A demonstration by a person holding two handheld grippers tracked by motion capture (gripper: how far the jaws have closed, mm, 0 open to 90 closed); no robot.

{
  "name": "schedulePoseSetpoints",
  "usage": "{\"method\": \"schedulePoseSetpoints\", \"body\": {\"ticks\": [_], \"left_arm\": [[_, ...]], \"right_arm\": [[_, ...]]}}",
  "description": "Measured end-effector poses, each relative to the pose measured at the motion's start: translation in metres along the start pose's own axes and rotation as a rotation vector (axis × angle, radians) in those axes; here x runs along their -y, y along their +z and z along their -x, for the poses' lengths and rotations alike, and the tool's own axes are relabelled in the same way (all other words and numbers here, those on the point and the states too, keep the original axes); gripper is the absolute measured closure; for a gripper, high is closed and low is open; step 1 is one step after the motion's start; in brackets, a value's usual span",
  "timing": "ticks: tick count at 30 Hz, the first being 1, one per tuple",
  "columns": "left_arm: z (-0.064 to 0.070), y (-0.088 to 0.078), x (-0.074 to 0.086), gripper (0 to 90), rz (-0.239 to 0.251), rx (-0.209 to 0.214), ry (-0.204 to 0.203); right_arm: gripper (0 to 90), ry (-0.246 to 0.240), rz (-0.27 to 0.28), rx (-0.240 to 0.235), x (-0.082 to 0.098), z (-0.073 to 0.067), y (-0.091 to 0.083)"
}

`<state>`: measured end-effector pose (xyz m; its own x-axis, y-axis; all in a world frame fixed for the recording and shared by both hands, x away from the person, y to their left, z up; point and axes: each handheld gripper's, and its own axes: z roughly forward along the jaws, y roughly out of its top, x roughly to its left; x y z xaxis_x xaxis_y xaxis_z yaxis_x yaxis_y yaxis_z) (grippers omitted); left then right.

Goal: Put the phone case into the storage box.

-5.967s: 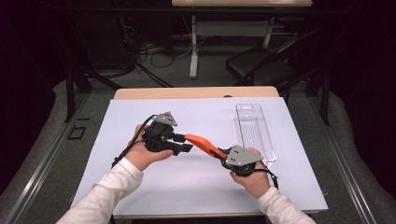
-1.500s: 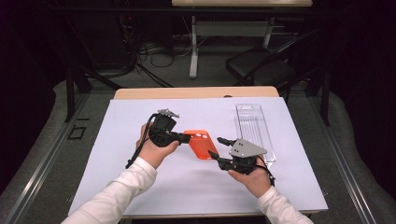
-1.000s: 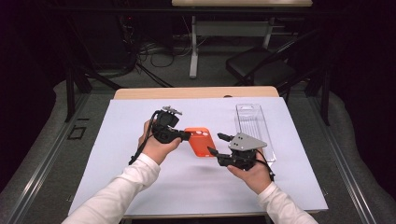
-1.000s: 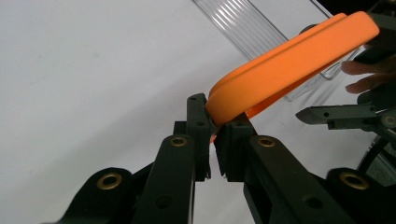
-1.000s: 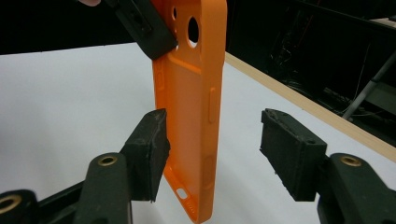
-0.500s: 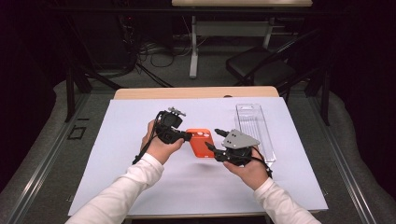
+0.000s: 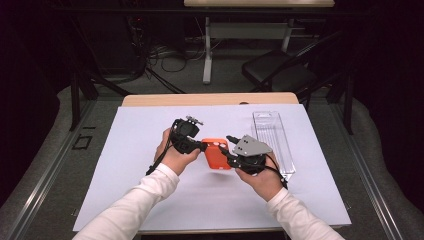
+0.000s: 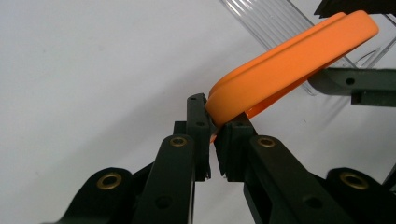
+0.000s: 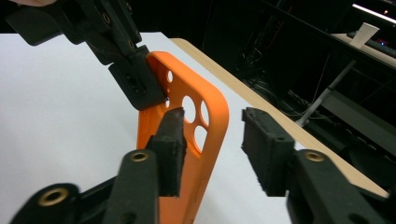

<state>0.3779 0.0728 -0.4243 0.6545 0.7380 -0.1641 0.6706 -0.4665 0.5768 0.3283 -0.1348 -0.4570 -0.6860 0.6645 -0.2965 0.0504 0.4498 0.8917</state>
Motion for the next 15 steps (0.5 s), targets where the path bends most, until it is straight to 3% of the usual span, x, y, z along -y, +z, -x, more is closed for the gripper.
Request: {"method": "schedulePoseSetpoints", "body": {"ticks": [3, 15], "left_arm": [[0.0003, 0.0001, 0.0004, 84.2, -0.002, -0.009, -0.002], [0.0022, 0.0025, 0.0001, 84.2, -0.017, -0.03, 0.012]], "right_arm": [[63.8, 0.008, -0.012, 0.001, 0.0001, -0.0006, 0.0011], [71.5, -0.041, -0.037, 0.023, -0.0036, -0.0072, 0.005]]}}
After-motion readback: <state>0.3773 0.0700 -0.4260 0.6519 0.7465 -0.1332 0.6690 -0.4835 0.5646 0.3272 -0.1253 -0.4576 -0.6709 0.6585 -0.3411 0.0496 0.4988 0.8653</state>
